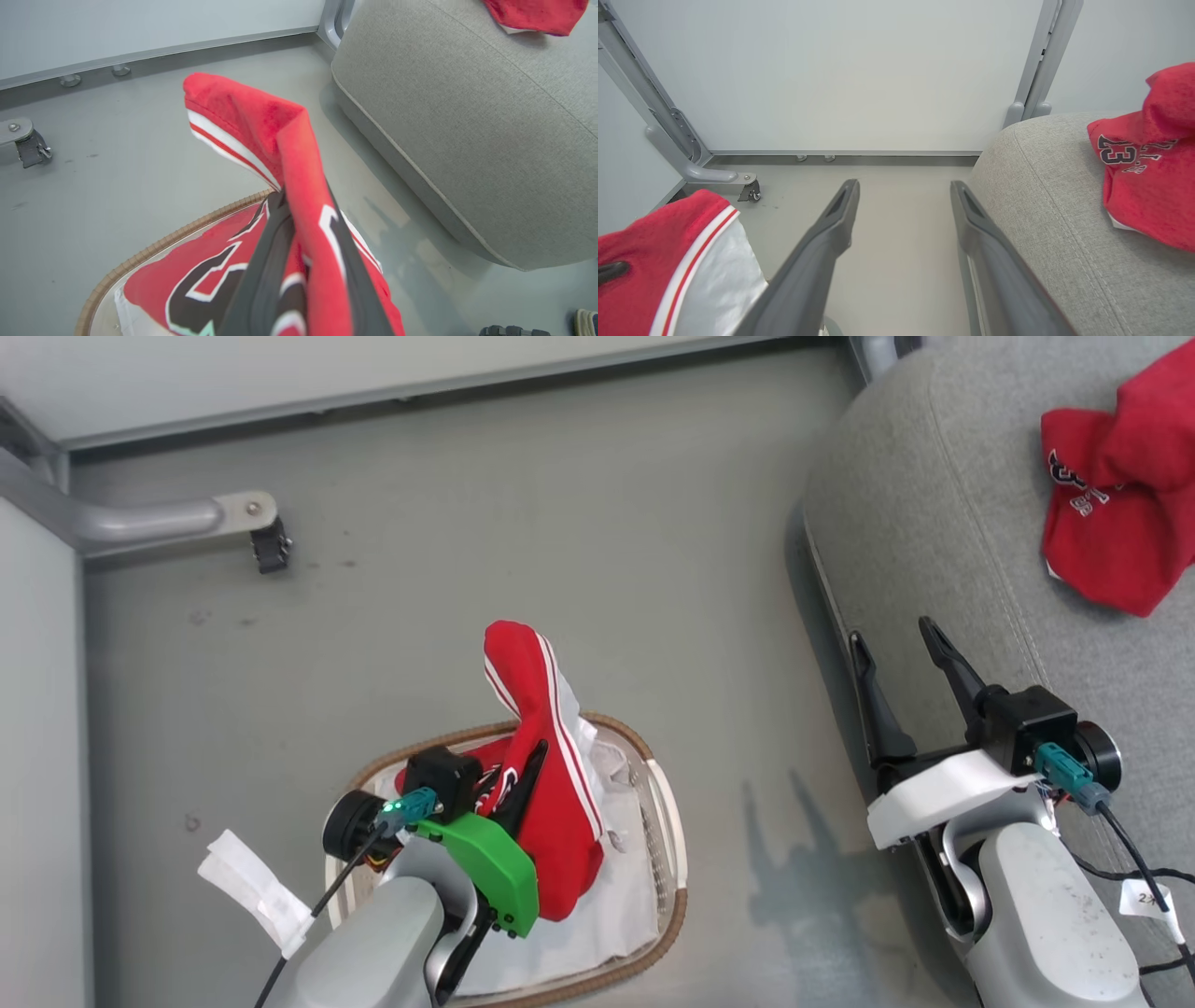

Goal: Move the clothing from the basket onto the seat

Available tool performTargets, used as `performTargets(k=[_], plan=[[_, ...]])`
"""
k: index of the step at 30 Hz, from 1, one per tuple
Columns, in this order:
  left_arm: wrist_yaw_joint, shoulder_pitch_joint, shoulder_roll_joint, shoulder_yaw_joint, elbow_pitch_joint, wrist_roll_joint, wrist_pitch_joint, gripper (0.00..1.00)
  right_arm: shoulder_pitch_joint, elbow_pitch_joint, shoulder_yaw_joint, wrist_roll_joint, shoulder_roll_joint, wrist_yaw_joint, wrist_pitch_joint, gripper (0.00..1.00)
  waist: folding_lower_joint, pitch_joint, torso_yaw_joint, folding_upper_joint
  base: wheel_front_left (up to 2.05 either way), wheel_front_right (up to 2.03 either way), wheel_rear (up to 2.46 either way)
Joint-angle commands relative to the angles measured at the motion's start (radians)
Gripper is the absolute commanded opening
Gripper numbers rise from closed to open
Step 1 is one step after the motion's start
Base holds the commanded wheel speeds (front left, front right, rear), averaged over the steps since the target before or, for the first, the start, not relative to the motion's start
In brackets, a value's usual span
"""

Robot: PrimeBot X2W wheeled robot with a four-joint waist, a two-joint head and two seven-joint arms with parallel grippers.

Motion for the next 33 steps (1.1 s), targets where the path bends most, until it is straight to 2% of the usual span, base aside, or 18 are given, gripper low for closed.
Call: performTargets(k=[1, 12, 23, 26, 33], plan=[[0.001, 0.023, -0.004, 0.018, -0.017, 0.015, 0.0, 0.0, 0.016, 0.003, -0.002, -0.009, -0.004, -0.001, -0.005, 1.0, 0.0001, -0.068, 0.046, 0.0, 0.0, 0.0, 0.0], [0.001, 0.094, -0.028, 0.116, -0.12, 0.099, 0.0, 0.0, 0.08, 0.027, -0.003, 0.002, -0.004, -0.001, -0.005, 1.0, 0.0001, -0.181, 0.076, 0.0, 0.0, 0.0, 0.0], [0.001, 0.107, -0.041, 0.173, -0.237, 0.15, -0.001, 0.0, 0.138, 0.032, 0.033, 0.034, -0.004, -0.001, -0.005, 1.0, 0.0001, -0.238, 0.099, 0.0, 0.0, 0.0, 0.0], [0.001, 0.111, -0.044, 0.184, -0.261, 0.161, 0.0, 0.0, 0.141, 0.027, 0.073, 0.042, -0.004, -0.001, -0.005, 1.0, 0.0001, -0.25, 0.102, 0.0, 0.0, 0.0, 0.0], [0.001, 0.129, -0.055, 0.193, -0.282, 0.172, -0.001, 0.0, 0.121, 0.001, 0.259, 0.038, -0.004, -0.001, -0.005, 1.0, 0.0001, -0.275, 0.111, 0.0, 0.0, 0.0, 0.0]])
